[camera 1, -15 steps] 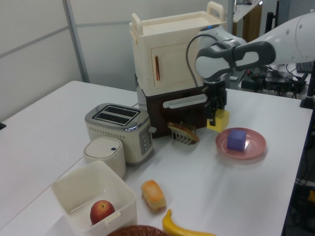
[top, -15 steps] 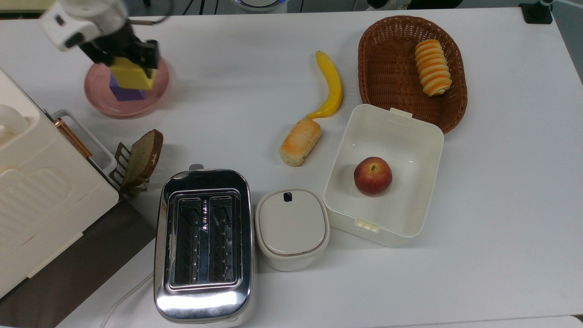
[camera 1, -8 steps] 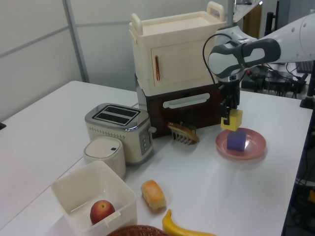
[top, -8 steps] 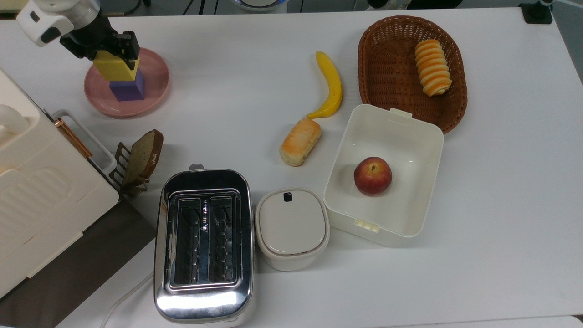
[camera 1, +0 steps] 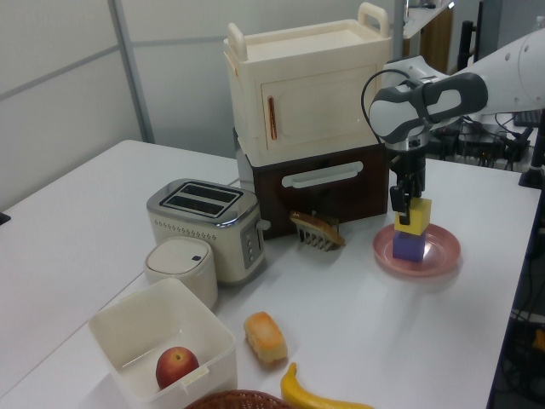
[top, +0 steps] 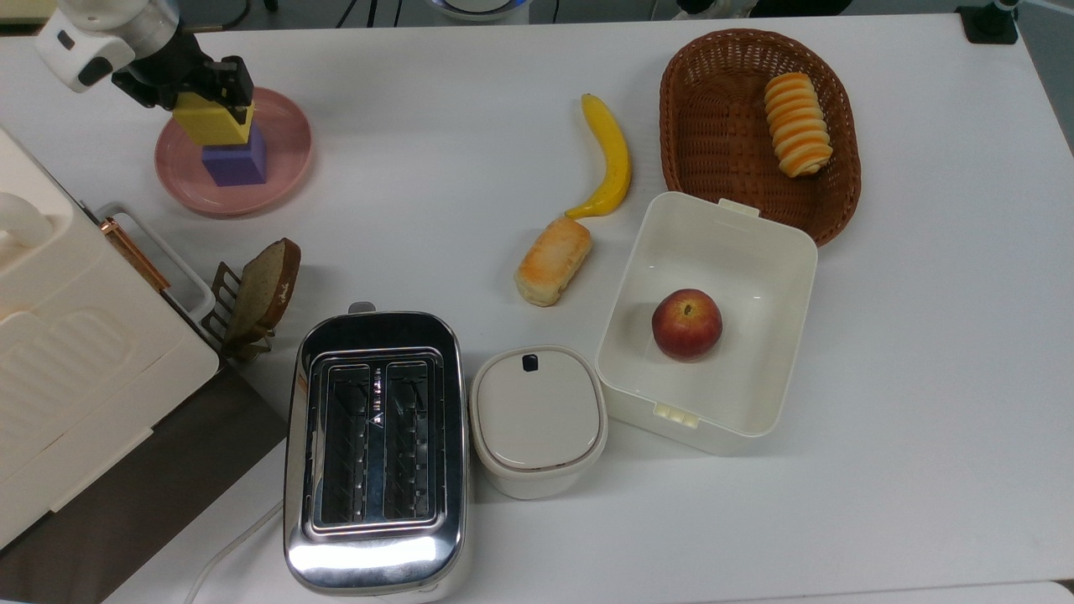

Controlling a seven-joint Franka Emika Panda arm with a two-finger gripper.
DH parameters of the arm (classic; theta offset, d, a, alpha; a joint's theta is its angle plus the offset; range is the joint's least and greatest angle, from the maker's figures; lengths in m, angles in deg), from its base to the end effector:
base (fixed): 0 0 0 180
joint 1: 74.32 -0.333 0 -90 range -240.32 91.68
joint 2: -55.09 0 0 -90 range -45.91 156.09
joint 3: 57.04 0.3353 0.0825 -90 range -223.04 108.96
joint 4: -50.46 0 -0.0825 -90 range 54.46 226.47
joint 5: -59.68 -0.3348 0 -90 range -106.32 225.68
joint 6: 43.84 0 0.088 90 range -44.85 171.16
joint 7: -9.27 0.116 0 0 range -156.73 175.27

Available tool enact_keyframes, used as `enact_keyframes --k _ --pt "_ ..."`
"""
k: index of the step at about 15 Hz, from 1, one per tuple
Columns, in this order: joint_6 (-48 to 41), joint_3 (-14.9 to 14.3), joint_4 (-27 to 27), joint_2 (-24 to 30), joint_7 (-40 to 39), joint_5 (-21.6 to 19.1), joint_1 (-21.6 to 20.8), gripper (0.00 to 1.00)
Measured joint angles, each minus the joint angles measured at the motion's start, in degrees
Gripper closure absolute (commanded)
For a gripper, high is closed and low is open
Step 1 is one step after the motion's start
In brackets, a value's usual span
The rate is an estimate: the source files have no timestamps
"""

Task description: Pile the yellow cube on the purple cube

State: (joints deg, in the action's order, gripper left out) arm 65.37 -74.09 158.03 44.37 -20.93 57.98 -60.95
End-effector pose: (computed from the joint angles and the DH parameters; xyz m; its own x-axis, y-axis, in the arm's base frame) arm 0.4755 -0.2667 0.4368 0.9896 -0.0111 -0.1432 -0.0185 -0.9985 -0.0506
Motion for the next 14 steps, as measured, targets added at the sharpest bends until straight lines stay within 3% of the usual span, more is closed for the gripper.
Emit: enact_keyframes --k 9,14 --pt "0.14 -0.24 -0.59 -0.04 0.0 -2.28 0.12 0.0" --pt "-6.97 -0.05 -6.77 2.61 5.21 -2.28 -2.12 0.0"
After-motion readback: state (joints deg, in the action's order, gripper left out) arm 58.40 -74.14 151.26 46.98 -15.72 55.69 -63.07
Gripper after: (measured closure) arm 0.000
